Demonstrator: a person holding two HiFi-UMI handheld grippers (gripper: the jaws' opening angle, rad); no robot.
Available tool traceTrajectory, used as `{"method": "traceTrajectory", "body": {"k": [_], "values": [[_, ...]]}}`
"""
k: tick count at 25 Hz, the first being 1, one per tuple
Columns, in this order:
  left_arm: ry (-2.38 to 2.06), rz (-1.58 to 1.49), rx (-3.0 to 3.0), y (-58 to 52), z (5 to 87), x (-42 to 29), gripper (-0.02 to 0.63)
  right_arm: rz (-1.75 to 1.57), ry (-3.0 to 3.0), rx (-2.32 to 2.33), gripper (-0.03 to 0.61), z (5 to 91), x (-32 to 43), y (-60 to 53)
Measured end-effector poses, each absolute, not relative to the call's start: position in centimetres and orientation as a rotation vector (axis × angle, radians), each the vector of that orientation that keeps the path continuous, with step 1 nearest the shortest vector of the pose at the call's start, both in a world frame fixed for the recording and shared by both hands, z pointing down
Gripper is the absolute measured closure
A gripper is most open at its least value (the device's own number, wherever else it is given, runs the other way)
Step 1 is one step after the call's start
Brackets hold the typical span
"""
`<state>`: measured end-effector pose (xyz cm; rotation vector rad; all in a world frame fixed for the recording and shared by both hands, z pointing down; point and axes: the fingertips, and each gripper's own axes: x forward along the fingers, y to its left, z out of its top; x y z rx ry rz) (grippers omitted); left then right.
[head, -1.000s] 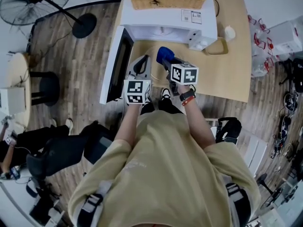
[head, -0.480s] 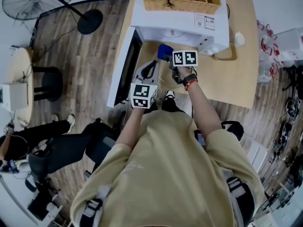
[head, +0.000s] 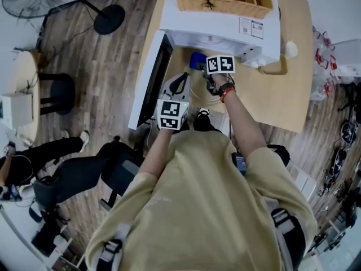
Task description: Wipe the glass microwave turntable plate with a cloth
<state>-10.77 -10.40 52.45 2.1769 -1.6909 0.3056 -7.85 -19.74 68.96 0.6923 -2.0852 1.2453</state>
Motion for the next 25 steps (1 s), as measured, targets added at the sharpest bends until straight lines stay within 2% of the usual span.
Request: {"method": "traceTrajectory", "body": {"k": [10,25], "values": [[-1.678,0.334,2.174,-11.3,53.3,-10.2,0.580,1.248,-2.076,0.705,0.437,69.0,-6.1,-20.2],[-1.564,0.370,2.277,-12.8,53.3,-6.0,0.580,1.300,-2.031,0.830,0.436,68.9,0.7,-21.1]]}}
